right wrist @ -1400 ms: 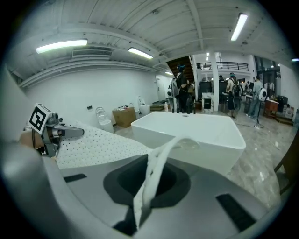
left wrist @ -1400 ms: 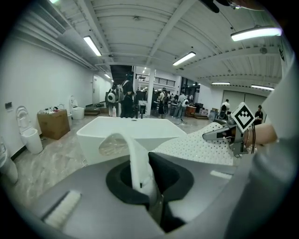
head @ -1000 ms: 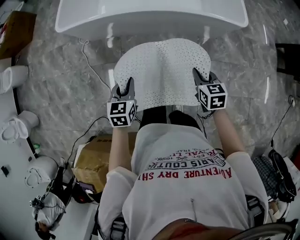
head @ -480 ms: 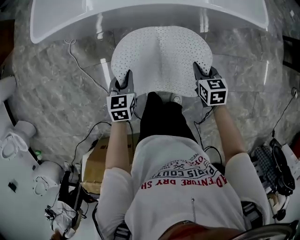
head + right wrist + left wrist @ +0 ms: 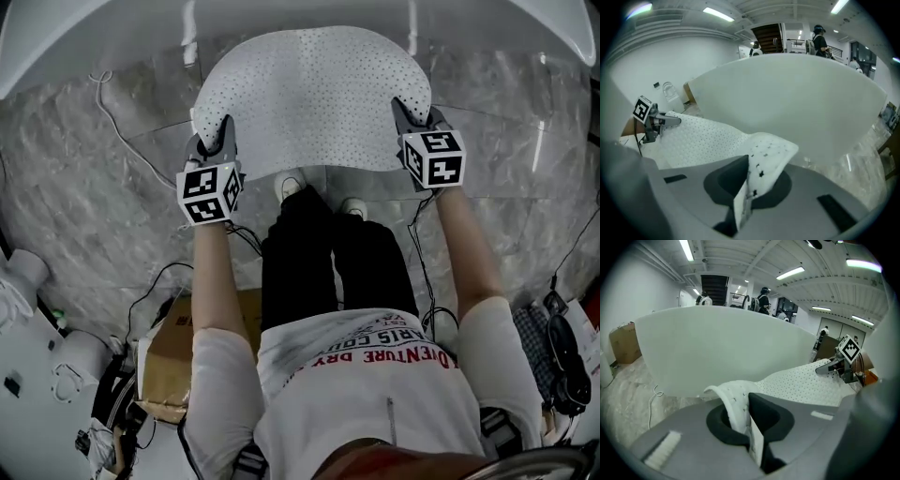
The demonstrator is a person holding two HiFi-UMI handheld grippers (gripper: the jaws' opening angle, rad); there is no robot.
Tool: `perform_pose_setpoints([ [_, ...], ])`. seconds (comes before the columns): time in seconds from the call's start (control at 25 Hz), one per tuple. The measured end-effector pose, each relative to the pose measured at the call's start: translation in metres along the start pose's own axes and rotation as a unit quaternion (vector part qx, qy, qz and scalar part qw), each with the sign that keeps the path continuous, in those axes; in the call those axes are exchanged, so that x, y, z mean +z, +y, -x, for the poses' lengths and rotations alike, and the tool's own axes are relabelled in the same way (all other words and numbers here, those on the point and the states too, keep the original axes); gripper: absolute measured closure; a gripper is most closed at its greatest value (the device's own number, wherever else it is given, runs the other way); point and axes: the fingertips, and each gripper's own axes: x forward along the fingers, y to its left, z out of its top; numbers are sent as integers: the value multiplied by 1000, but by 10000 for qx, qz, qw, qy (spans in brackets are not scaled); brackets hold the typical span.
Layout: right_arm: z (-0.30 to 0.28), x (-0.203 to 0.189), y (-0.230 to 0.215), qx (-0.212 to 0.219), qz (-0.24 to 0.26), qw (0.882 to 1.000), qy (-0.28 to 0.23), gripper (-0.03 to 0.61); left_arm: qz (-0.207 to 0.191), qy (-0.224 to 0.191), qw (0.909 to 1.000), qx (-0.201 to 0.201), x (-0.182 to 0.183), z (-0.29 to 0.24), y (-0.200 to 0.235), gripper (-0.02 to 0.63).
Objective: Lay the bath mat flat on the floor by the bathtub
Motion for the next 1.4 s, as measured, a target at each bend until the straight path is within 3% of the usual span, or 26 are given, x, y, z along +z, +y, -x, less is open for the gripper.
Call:
perform_pose_setpoints([
  [0.32,-123,-80,-28,-202,222,9995,-26,560,-225,54,9996,-136,-90,-117,27,592],
  [0.52,-172,-114,-53,-418,195,9989,57,560,194,26,9996,-198,-121,-163,37,592],
  [0.84,-215,-167,-88,-733,310,9956,504,560,206,478,9986,-38,-170,-207,59,592],
  [1.04,-237,-198,-117,-1210,418,9891,723,558,716,637,9952,190,-190,-228,79,591],
  [1.08,-240,-204,-121,-1263,448,9881,759,554,819,625,9942,298,-193,-231,84,565],
  [1.16,-244,-210,-126,-1276,521,9874,777,532,989,559,9922,511,-196,-233,93,354],
  [1.2,-244,-209,-129,-1274,533,9877,735,501,1044,530,9913,608,-197,-233,96,303],
  [1.32,-234,-200,-138,-1350,374,9891,460,372,804,462,9911,951,-199,-229,104,220],
  [1.4,-227,-189,-142,-1455,362,9884,224,345,493,353,9906,1228,-196,-221,112,176],
])
